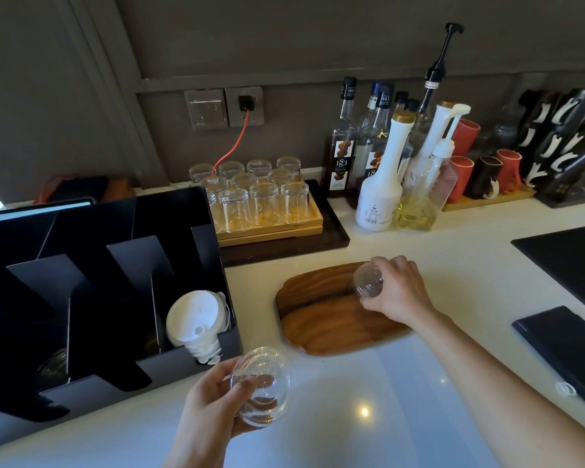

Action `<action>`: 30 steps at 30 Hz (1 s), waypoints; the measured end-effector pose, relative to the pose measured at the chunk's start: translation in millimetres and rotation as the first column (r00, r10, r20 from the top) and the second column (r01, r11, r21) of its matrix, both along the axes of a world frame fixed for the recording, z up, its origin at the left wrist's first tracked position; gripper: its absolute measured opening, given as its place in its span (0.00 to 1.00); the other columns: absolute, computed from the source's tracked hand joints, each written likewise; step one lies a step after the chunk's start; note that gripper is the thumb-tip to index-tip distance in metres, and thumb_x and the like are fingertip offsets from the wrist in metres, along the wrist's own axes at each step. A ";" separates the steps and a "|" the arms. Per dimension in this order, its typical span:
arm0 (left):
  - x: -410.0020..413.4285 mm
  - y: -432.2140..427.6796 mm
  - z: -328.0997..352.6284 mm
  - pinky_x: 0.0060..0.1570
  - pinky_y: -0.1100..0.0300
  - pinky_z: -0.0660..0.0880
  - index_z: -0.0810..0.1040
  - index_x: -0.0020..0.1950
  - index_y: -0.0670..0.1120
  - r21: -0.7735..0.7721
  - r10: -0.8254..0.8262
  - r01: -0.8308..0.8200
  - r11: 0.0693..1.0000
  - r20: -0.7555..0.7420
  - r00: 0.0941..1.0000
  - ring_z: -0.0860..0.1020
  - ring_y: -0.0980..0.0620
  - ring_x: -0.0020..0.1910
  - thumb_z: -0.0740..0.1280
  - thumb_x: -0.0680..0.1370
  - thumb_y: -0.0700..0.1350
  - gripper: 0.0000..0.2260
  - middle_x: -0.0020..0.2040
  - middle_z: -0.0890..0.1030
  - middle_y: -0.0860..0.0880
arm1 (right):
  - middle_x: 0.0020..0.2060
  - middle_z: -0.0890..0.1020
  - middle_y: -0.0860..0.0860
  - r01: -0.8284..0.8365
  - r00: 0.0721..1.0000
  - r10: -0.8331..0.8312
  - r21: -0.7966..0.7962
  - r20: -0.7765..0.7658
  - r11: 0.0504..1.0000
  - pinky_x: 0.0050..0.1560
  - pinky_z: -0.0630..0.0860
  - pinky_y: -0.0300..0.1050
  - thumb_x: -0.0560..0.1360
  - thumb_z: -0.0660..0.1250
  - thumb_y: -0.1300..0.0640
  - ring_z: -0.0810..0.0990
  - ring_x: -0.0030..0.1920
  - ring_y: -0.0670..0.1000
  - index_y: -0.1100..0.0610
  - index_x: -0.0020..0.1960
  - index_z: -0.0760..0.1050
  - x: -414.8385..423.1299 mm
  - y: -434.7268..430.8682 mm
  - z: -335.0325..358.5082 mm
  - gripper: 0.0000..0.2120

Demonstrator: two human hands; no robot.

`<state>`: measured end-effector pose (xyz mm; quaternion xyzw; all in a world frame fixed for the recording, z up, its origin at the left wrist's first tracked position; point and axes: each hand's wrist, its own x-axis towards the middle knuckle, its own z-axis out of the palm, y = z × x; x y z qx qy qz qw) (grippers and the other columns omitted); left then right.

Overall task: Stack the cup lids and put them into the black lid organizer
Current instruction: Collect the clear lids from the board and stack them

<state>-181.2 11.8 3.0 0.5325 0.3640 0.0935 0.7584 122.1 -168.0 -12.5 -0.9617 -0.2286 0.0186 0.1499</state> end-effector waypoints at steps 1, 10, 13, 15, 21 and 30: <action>-0.2 -0.1 -0.1 0.36 0.48 0.84 0.81 0.60 0.39 -0.001 -0.002 0.002 1.000 0.000 1.000 0.87 0.30 0.43 0.69 0.79 0.31 0.11 0.47 0.89 0.37 | 0.58 0.74 0.57 0.029 1.000 -0.029 0.007 -0.012 1.000 0.57 0.74 0.52 0.60 0.78 0.43 0.71 0.59 0.61 0.51 0.68 0.71 2.7 -2.4 0.6 0.39; 2.2 -1.6 -0.2 0.37 0.48 0.84 0.81 0.60 0.40 -0.007 -0.017 0.017 1.000 -0.013 1.000 0.87 0.31 0.42 0.69 0.79 0.31 0.11 0.47 0.89 0.37 | 0.59 0.74 0.57 0.058 0.986 -0.061 -0.019 -0.156 0.998 0.59 0.73 0.52 0.61 0.78 0.42 0.70 0.62 0.61 0.51 0.67 0.69 12.4 -8.0 -5.7 0.39; 2.2 -1.8 -0.3 0.39 0.47 0.85 0.81 0.60 0.40 -0.003 -0.019 0.019 1.000 -0.015 1.000 0.87 0.31 0.43 0.69 0.79 0.31 0.10 0.47 0.89 0.37 | 0.57 0.76 0.57 0.062 0.991 -0.063 -0.019 -0.116 0.998 0.57 0.74 0.52 0.61 0.78 0.41 0.72 0.59 0.61 0.51 0.67 0.69 11.1 -6.8 -6.7 0.39; 1.9 -1.3 0.4 0.39 0.47 0.85 0.81 0.60 0.40 -0.007 -0.027 0.027 1.000 -0.017 0.999 0.87 0.30 0.44 0.69 0.80 0.31 0.11 0.47 0.89 0.38 | 0.56 0.77 0.57 0.058 0.994 -0.060 -0.022 -0.089 0.998 0.56 0.74 0.52 0.60 0.77 0.41 0.72 0.58 0.61 0.51 0.66 0.70 8.4 -5.9 -7.8 0.38; -0.9 0.0 -0.9 0.36 0.48 0.84 0.81 0.61 0.40 -0.008 -0.020 0.020 1.000 -0.012 1.000 0.87 0.31 0.43 0.69 0.80 0.32 0.11 0.47 0.89 0.38 | 0.56 0.76 0.57 0.056 0.996 -0.055 0.008 -0.072 0.998 0.56 0.74 0.51 0.59 0.77 0.41 0.73 0.58 0.61 0.51 0.68 0.69 5.5 -7.6 -6.8 0.41; 2.9 2.2 -2.3 0.37 0.49 0.84 0.82 0.60 0.41 -0.021 0.013 -0.014 1.000 -0.022 1.000 0.87 0.34 0.41 0.68 0.79 0.31 0.11 0.47 0.89 0.38 | 0.58 0.76 0.47 -0.082 0.982 0.129 0.309 -0.136 0.947 0.61 0.72 0.46 0.56 0.76 0.38 0.73 0.60 0.50 0.45 0.67 0.69 -44.8 4.3 23.0 0.42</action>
